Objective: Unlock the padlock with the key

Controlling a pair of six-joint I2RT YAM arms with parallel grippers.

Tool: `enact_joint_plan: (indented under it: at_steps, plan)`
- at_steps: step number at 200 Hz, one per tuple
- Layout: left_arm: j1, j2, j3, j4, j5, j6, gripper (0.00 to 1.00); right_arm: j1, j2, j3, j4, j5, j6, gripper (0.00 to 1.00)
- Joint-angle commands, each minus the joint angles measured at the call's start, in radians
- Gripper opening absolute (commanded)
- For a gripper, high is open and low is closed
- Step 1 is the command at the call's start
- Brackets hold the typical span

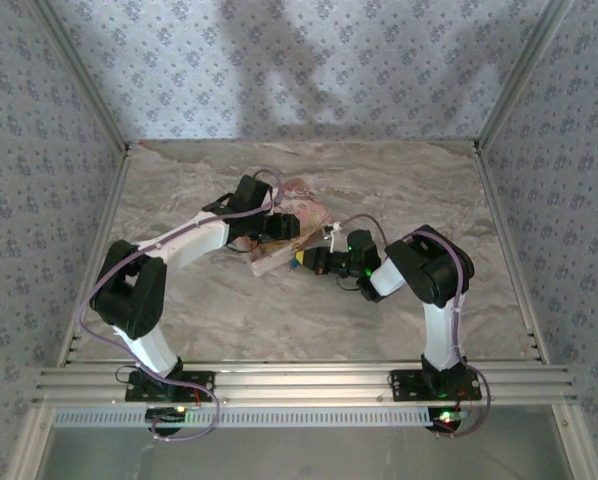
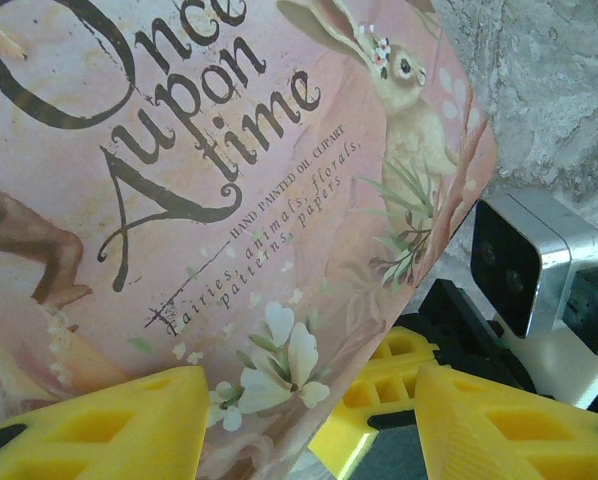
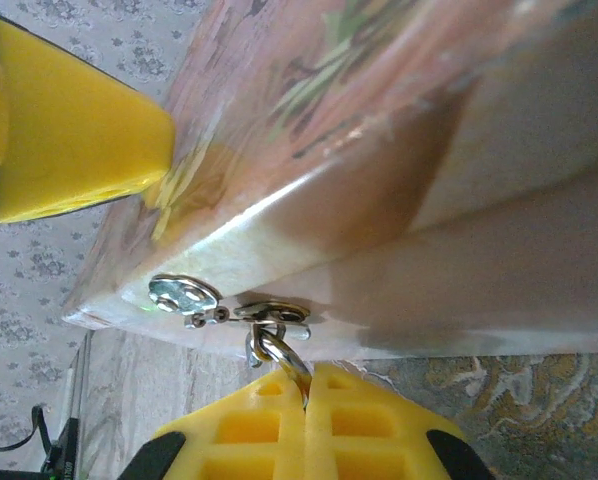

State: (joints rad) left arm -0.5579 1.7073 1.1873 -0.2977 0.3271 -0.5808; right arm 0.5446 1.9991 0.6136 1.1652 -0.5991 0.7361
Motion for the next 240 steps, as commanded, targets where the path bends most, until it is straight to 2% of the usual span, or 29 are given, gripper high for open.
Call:
enact_joint_plan:
  at_steps: [1,148,240]
  plan:
    - [-0.006,0.011,-0.049,-0.069,-0.002,-0.005,0.58,-0.016,-0.010,-0.007,0.081,0.023,0.050,0.00]
    - [-0.008,0.009,-0.072,-0.050,0.007,-0.004,0.58,-0.020,-0.008,-0.016,0.216,0.051,0.247,0.00]
    - [-0.026,-0.004,-0.084,-0.041,-0.009,-0.035,0.59,0.007,0.020,-0.025,0.232,0.134,0.331,0.00]
